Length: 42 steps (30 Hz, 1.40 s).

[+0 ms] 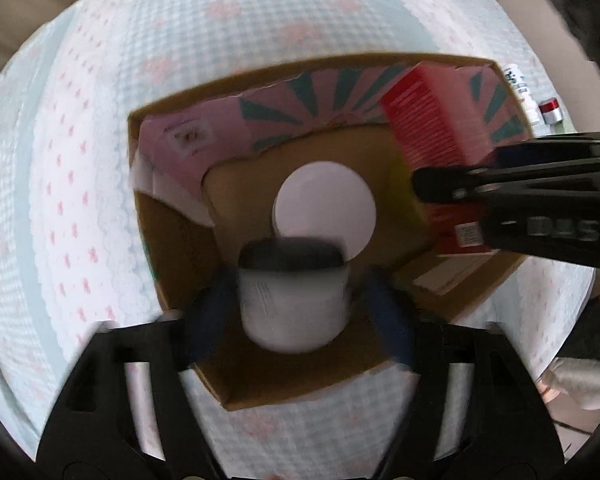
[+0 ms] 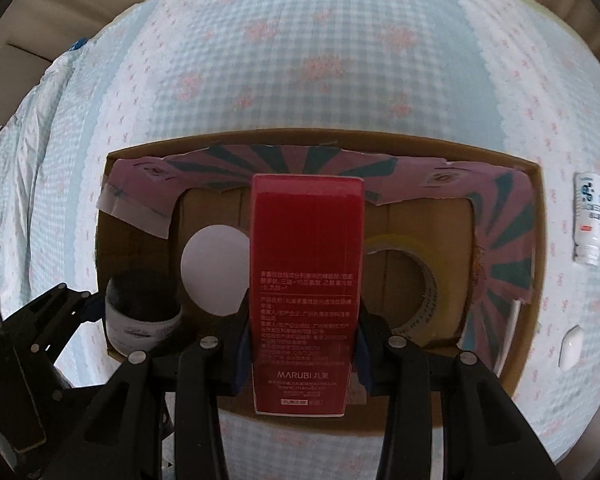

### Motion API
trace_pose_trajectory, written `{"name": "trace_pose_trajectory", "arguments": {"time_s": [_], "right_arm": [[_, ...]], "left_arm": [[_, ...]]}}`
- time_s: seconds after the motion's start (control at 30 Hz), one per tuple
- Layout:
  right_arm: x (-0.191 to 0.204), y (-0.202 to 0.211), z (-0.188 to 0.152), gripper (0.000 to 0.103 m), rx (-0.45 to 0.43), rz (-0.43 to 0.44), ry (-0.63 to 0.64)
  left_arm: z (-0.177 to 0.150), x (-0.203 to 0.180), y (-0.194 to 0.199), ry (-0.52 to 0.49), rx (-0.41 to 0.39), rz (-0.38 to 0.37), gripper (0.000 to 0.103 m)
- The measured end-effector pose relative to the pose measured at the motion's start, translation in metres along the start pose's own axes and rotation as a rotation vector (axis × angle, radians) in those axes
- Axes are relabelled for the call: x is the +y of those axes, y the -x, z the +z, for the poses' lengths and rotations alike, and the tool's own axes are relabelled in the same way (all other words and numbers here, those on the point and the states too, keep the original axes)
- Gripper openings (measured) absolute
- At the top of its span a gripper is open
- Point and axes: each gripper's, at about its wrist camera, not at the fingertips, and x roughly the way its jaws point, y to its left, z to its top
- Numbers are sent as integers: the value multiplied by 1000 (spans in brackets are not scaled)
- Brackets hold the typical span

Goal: Organize rigid objects
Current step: 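Lower black-lidded jar with left tool while right tool lowers red box into box, then open both tools and lift them back from the box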

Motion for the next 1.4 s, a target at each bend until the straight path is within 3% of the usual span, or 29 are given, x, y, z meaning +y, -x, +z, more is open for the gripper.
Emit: {"name": "trace_pose_trajectory", "arguments": {"time_s": [0.07, 0.1, 0.13, 0.17, 0.2, 0.43, 0.77, 0.9, 1.07, 1.27, 1.4], "right_arm": [[-1, -6, 4, 42, 23, 4, 1], [-3, -6, 7, 58, 17, 8, -6], [-6, -3, 8, 87, -16, 17, -18], [-9, 0, 8, 99, -46, 18, -27], [-10, 2, 9, 103, -61, 18, -34], [-23, 16, 1, 103, -117, 10, -71], [-7, 53, -17, 103, -167, 15, -51], [4, 88, -31, 103, -210, 3, -20], [14, 139, -59, 103, -270, -27, 2], [4, 206, -101, 103, -358, -72, -30], [-18, 245, -131, 103, -423, -114, -58]], "left_arm": [[2, -6, 2, -31, -13, 5, 103], [2, -9, 2, -39, -7, 7, 103], [2, -10, 2, -41, -4, 5, 103], [1, -10, 2, -38, -6, 3, 103], [0, -9, 3, -31, -9, -2, 103], [-7, 1, 11, 33, -14, -9, 103], [-20, -4, 64, 47, -104, 29, 103], [-27, -6, 100, 91, -146, 60, 103], [-41, -12, 149, 171, -226, 22, 103], [-50, -37, 197, 187, -313, -5, 103], [-53, -75, 222, 154, -357, -6, 103]]}}
